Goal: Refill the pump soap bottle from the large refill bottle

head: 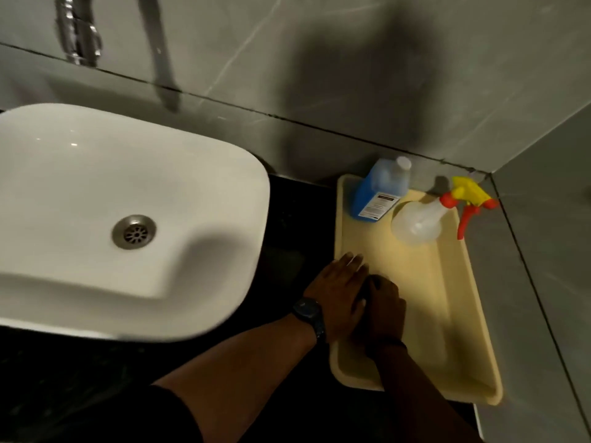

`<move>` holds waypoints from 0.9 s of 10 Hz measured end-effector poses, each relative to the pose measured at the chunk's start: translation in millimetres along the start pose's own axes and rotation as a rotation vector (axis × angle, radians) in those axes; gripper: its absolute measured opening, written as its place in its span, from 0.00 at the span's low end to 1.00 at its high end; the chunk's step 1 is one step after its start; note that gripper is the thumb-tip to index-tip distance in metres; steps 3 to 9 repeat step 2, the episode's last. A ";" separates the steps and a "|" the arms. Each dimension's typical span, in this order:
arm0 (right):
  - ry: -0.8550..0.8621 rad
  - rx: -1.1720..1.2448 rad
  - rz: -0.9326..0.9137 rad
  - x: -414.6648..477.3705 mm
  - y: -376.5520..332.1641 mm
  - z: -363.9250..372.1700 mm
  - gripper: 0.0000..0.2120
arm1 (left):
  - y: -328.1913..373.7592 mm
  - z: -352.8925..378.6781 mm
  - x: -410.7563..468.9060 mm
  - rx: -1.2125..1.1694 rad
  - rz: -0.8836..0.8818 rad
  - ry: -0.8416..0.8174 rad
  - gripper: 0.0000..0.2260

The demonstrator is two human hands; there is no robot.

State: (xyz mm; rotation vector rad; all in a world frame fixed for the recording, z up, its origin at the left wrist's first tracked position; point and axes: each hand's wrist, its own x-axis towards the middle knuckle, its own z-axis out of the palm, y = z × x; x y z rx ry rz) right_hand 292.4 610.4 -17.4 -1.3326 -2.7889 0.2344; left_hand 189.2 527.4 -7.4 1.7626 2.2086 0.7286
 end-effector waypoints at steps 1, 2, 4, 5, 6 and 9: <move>-0.067 -0.029 -0.008 5.6 0.9 2.5 0.24 | -2.7 4.2 0.6 0.040 0.018 -0.023 0.28; -0.043 -0.052 0.007 3.0 1.7 2.3 0.27 | -3.1 1.5 2.5 0.017 0.024 -0.051 0.29; -0.043 -0.052 0.007 3.0 1.7 2.3 0.27 | -3.1 1.5 2.5 0.017 0.024 -0.051 0.29; -0.043 -0.052 0.007 3.0 1.7 2.3 0.27 | -3.1 1.5 2.5 0.017 0.024 -0.051 0.29; -0.043 -0.052 0.007 3.0 1.7 2.3 0.27 | -3.1 1.5 2.5 0.017 0.024 -0.051 0.29; -0.043 -0.052 0.007 3.0 1.7 2.3 0.27 | -3.1 1.5 2.5 0.017 0.024 -0.051 0.29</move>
